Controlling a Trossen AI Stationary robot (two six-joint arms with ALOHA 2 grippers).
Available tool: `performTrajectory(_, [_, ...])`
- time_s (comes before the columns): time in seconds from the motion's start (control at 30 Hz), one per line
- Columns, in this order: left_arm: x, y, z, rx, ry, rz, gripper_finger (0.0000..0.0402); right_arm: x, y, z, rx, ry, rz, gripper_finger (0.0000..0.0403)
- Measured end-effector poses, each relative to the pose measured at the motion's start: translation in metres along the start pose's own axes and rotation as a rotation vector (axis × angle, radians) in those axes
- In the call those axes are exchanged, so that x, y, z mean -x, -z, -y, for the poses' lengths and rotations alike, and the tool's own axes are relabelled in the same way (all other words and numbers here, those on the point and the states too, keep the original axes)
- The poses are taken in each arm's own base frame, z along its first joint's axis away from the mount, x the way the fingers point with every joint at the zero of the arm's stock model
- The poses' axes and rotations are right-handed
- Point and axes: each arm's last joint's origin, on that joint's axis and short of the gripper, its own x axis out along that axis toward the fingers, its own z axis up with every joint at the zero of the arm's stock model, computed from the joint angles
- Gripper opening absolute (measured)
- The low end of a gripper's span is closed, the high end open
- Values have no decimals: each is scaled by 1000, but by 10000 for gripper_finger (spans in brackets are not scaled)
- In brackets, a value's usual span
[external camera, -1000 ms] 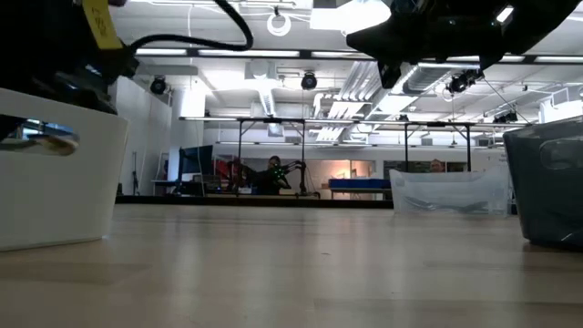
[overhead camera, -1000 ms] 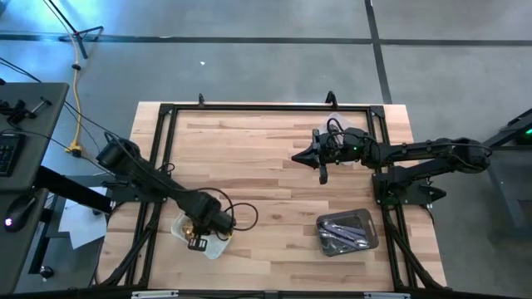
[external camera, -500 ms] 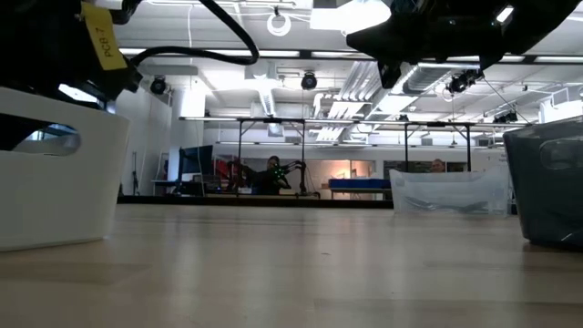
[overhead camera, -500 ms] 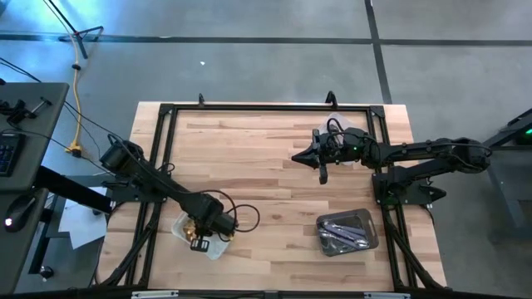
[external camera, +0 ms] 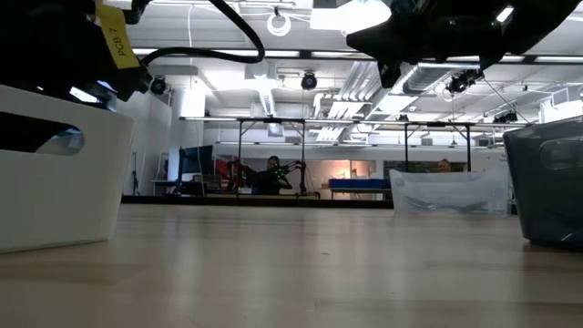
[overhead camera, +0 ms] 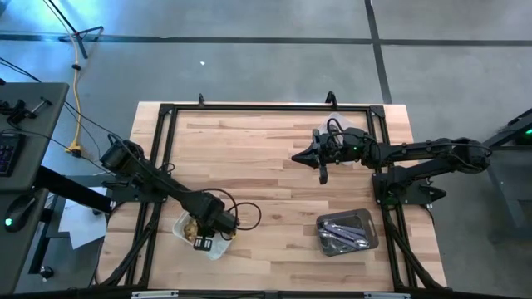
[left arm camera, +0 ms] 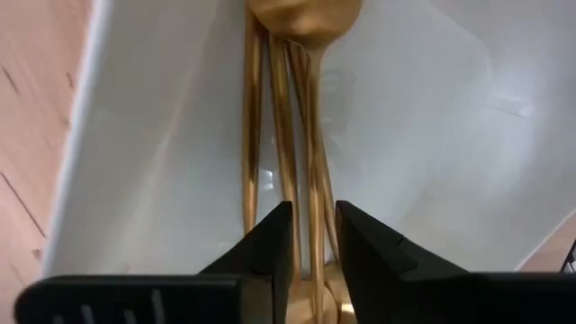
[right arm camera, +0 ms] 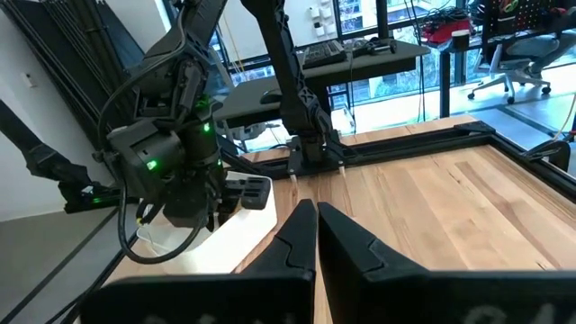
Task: Sort silverware by color (type)
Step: Put the gold spoon into the white bin, then return to Home Position
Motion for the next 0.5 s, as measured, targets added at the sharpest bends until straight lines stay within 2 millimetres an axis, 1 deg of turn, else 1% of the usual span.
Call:
performTrajectory(0.17, [0, 0, 0, -13, 15, -9, 105, 0, 0, 0, 0, 0, 0, 0])
performTrajectory(0.3, [6, 2, -3, 17, 152, -63, 122, 0, 0, 0, 0, 0, 0, 0])
performTrajectory(0.4, [20, 8, -6, 69, 223, -67, 126, 0, 0, 0, 0, 0, 1, 0])
performTrajectory(0.5, [48, 18, -10, 96, 240, 31, 126, 0, 0, 0, 1, 0, 0, 0])
